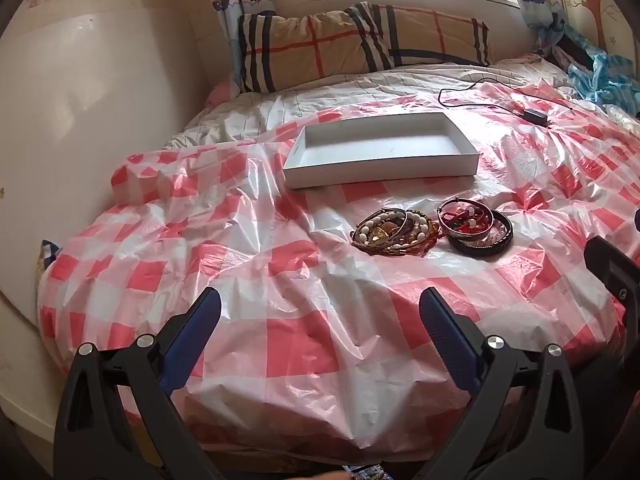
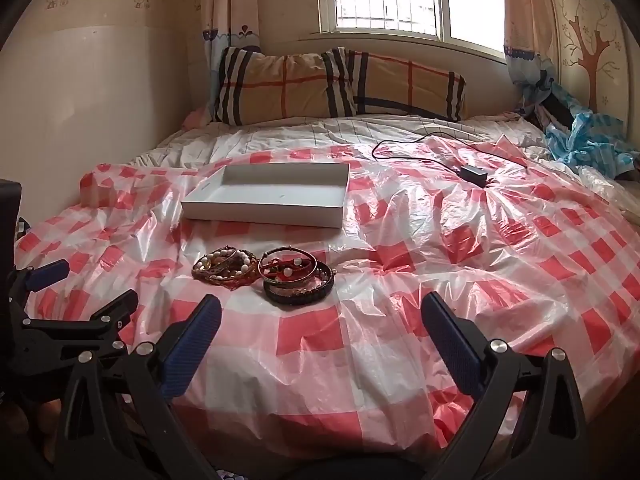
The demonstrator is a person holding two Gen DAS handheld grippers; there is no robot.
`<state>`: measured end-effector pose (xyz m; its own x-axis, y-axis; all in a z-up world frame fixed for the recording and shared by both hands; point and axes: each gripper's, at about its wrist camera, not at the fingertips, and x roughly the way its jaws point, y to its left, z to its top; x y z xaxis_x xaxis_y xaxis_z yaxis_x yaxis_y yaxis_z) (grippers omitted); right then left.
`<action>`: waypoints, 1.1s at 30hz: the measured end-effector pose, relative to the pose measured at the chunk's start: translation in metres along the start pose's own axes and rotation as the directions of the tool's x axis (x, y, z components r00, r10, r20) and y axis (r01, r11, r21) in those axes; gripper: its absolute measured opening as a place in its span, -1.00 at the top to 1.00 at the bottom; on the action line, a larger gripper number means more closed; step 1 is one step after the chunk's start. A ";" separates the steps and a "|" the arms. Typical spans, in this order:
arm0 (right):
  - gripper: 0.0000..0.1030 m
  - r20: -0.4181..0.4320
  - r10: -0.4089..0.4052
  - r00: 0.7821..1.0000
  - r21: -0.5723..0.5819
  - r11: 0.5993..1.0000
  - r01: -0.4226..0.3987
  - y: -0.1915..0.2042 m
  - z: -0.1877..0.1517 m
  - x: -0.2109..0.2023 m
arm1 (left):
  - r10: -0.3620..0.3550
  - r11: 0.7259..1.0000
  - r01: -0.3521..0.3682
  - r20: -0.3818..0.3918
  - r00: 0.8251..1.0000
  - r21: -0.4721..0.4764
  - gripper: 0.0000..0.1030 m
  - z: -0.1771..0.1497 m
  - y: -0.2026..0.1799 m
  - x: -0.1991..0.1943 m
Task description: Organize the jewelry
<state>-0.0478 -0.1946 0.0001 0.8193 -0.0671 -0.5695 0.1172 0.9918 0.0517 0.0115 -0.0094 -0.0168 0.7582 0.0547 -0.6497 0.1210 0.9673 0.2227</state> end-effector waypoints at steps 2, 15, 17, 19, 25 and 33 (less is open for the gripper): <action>-0.86 0.002 -0.002 1.000 -0.002 1.000 0.002 -0.001 0.000 0.000 | 0.001 1.000 -0.001 -0.002 1.000 0.002 -0.85 0.000 -0.001 0.000; -0.86 0.001 0.001 1.000 0.003 1.000 -0.001 0.000 0.000 0.000 | -0.002 1.000 0.002 0.004 1.000 0.009 -0.85 -0.001 -0.003 -0.001; -0.86 0.001 0.002 1.000 0.004 1.000 -0.002 0.000 0.000 0.000 | -0.001 1.000 0.001 0.004 1.000 0.008 -0.85 0.000 -0.003 -0.001; -0.86 0.001 0.000 1.000 0.000 1.000 0.000 0.001 0.000 0.000 | -0.001 1.000 0.001 0.004 1.000 0.008 -0.85 0.000 -0.003 -0.001; -0.86 0.001 0.000 1.000 0.000 1.000 0.000 0.002 0.000 0.000 | -0.001 1.000 0.001 0.005 1.000 0.008 -0.85 0.000 -0.003 -0.001; -0.86 0.001 -0.001 1.000 -0.001 1.000 0.001 0.002 0.000 0.000 | -0.005 1.000 0.005 0.004 1.000 0.008 -0.85 0.001 -0.006 -0.002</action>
<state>-0.0475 -0.1925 -0.0001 0.8195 -0.0678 -0.5691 0.1172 0.9918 0.0506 0.0100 -0.0155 -0.0166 0.7605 0.0487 -0.6475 0.1303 0.9655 0.2255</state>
